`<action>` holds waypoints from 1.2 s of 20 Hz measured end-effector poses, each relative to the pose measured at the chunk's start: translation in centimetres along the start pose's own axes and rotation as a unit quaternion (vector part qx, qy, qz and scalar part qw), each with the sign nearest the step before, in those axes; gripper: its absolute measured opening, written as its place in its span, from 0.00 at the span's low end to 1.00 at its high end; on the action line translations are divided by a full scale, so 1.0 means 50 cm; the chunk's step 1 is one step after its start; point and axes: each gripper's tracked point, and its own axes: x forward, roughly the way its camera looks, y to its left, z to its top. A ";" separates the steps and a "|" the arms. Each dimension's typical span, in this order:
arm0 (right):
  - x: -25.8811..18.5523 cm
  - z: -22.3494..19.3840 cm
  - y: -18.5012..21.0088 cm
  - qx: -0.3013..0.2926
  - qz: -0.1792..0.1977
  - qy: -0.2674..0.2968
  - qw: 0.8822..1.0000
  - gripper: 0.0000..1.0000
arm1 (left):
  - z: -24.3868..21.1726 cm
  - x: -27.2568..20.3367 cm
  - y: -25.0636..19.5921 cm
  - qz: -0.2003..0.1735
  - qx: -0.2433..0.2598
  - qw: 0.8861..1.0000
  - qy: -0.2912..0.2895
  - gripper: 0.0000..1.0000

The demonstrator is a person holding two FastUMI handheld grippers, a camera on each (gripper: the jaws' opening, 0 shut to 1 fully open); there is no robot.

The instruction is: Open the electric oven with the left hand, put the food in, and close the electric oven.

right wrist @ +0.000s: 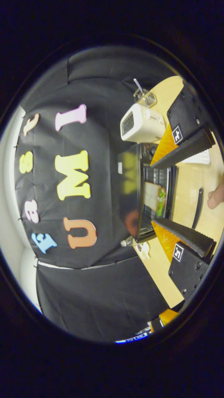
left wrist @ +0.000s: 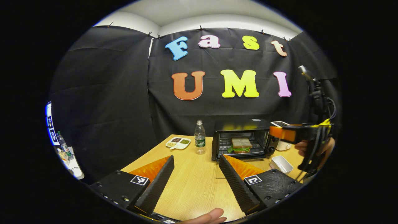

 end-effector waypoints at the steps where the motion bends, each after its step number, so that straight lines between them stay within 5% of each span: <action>1: -0.033 0.023 -0.022 0.001 -0.007 -0.018 1.000 0.89 | -0.003 0.012 -0.010 -0.005 -0.001 1.000 0.002 0.95; 2: -0.065 0.049 -0.047 0.000 -0.020 -0.036 0.999 1.00 | -0.005 0.019 -0.021 -0.012 -0.003 1.000 0.004 0.95; 4: -0.125 0.090 -0.094 -0.009 -0.041 -0.067 0.997 1.00 | -0.016 0.040 -0.053 -0.027 -0.013 0.999 0.010 0.95; 5: -0.158 0.112 -0.112 -0.018 -0.050 -0.081 0.995 0.89 | -0.026 0.050 -0.069 -0.035 -0.016 0.999 0.015 0.95; 6: -0.190 0.129 -0.135 -0.023 -0.064 -0.095 0.993 0.89 | -0.039 0.061 -0.085 -0.042 -0.018 0.999 0.024 0.95; 7: -0.226 0.147 -0.160 -0.025 -0.078 -0.110 0.991 1.00 | -0.053 0.072 -0.101 -0.048 -0.018 0.998 0.032 0.95; 8: -0.257 0.162 -0.178 -0.026 -0.086 -0.123 0.988 0.89 | -0.068 0.083 -0.120 -0.054 -0.018 0.997 0.042 0.96; 9: -0.286 0.172 -0.194 -0.027 -0.094 -0.134 0.986 1.00 | -0.089 0.094 -0.145 -0.064 -0.020 0.996 0.055 0.96; 10: -0.312 0.180 -0.210 -0.025 -0.100 -0.145 0.984 1.00 | -0.113 0.102 -0.171 -0.079 -0.021 0.994 0.076 0.95; 11: -0.337 0.187 -0.223 -0.022 -0.103 -0.154 0.982 0.89 | -0.142 0.110 -0.197 -0.092 -0.025 0.991 0.095 0.95; 13: -0.367 0.196 -0.264 -0.023 -0.120 -0.161 0.979 0.89 | -0.175 0.125 -0.244 -0.118 -0.029 0.986 0.118 0.95; 14: -0.379 0.203 -0.285 -0.027 -0.132 -0.161 0.978 1.00 | -0.194 0.128 -0.272 -0.133 -0.030 0.982 0.130 0.94; 15: -0.397 0.198 -0.301 -0.031 -0.140 -0.164 0.976 0.89 | -0.216 0.130 -0.297 -0.145 -0.031 0.979 0.142 0.93; 16: -0.412 0.199 -0.314 -0.036 -0.147 -0.168 0.974 0.89 | -0.234 0.135 -0.318 -0.152 -0.029 0.976 0.151 0.93; 24: -0.487 0.183 -0.407 -0.053 -0.195 -0.169 0.965 0.89 | -0.359 0.166 -0.403 -0.156 0.011 0.960 0.231 0.93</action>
